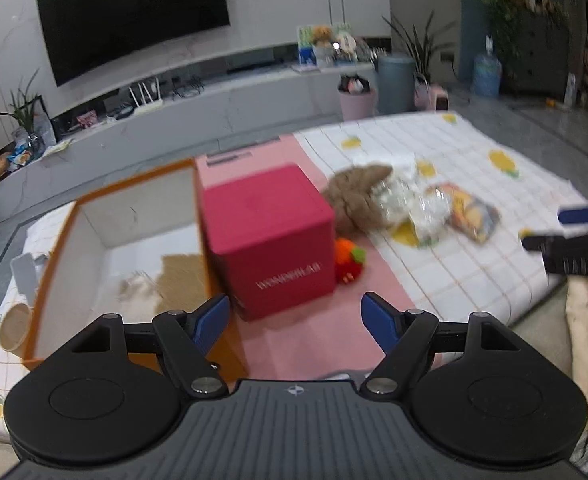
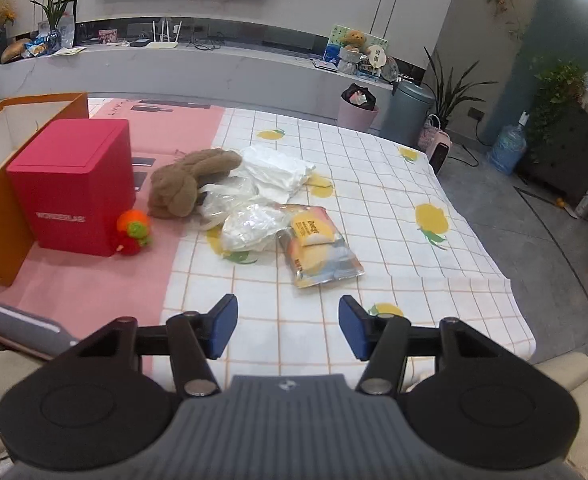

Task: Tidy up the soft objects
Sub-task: 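Move both grippers back over the bed toward the remaining items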

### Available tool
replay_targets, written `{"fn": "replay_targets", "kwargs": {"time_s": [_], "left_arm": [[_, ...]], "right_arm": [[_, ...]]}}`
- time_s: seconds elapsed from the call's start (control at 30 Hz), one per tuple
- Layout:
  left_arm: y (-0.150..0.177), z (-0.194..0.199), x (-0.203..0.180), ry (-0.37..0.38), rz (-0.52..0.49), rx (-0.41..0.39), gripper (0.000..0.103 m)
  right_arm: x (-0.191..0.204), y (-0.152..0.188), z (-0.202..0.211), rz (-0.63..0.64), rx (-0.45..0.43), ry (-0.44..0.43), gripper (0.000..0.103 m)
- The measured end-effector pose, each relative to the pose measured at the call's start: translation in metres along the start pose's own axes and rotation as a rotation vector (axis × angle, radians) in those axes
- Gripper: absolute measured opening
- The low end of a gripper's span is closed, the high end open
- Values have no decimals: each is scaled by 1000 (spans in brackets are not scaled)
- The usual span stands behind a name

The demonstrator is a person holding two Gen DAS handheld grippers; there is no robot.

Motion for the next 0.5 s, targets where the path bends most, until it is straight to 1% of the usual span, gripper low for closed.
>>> {"fn": "replay_targets", "kwargs": {"time_s": [0.1, 0.2, 0.27, 0.33, 0.43, 0.5], "left_arm": [[6, -12, -13, 38, -2, 3, 88], [10, -24, -22, 71, 24, 1, 88], [13, -31, -28, 82, 32, -6, 88], [16, -39, -35, 81, 26, -24, 88], [22, -50, -46, 44, -5, -54, 88], [25, -58, -53, -27, -18, -82, 88]], "right_arm": [[-9, -6, -18, -37, 16, -20, 57], [-10, -12, -35, -32, 14, -50, 58], [-8, -15, -47, -31, 17, -94, 68], [-4, -16, -57, -29, 12, -132, 68], [2, -18, -70, -7, -3, -168, 68], [5, -19, -80, -9, 1, -187, 68]]}}
Point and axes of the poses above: each gripper's, at about its wrist camera, not at the fingertips, and z roughly against the way its jaws point, x to its left, y to its underside, the point moved 4 cm from there along -z, roughly the way its jaws point, and after that the axes turned 3 degrees about y, right-handed, at the moved point
